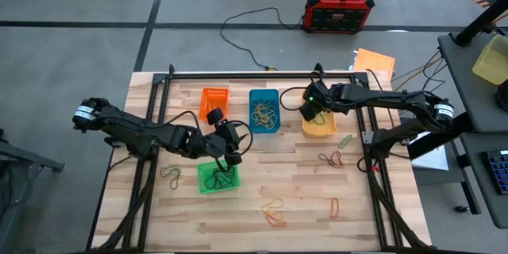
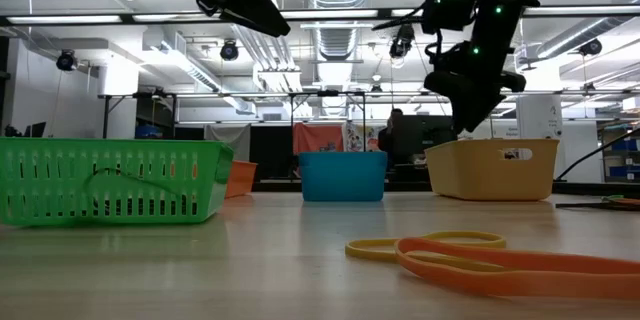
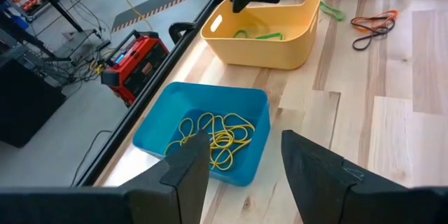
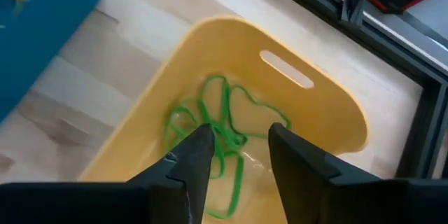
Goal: Sort rubber bands into baskets
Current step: Put the green rubberband into the yellow bin
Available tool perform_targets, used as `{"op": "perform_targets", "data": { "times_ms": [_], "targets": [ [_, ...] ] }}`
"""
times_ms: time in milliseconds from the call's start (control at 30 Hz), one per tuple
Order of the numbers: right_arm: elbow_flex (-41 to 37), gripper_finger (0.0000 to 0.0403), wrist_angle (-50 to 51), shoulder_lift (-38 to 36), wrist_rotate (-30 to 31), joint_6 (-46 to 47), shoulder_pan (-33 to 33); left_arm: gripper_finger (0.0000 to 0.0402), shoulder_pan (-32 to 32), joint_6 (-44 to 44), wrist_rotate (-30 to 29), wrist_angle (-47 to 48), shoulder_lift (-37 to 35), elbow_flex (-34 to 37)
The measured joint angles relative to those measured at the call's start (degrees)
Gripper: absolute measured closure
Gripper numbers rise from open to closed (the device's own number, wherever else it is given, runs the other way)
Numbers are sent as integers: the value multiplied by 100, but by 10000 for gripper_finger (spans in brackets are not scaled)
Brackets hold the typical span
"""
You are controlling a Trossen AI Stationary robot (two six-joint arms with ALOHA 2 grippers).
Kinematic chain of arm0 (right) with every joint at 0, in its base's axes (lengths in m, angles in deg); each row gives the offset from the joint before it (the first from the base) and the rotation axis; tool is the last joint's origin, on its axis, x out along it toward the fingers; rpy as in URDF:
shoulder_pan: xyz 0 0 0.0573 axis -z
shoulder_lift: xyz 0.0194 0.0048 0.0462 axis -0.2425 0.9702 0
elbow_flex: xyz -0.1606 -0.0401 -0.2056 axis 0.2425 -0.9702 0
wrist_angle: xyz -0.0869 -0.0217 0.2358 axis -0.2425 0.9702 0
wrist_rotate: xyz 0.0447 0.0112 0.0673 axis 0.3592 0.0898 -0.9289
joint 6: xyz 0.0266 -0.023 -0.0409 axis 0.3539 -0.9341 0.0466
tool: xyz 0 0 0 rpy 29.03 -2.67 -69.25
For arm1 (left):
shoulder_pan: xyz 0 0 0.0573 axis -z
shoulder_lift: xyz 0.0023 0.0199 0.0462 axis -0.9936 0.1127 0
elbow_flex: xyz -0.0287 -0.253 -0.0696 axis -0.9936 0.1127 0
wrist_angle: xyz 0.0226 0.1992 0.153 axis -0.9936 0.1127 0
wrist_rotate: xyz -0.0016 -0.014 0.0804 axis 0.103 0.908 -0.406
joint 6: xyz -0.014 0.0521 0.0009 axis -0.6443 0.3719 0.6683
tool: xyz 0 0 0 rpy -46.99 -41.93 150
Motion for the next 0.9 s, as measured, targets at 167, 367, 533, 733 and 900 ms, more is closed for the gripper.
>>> {"op": "perform_targets", "data": {
  "times_ms": [167,367,533,733,900],
  "targets": [
    [28,260,-126,-208,-4,-10,-270,240,27,-214,178,207,-7,3],
    [30,263,-522,-401,-1,-113,-921,240,128,-1152,1024,1332,-105,-111],
    [33,272,-1133,-371,1,-540,-1519,240,195,-2161,1825,2902,-105,-608],
    [33,281,-1442,-353,0,-745,-2061,240,497,-2978,2229,4681,-103,-1060],
    [33,287,-1428,-353,0,-744,-2264,240,797,-3611,2474,5816,-103,-1250]
  ]
}}
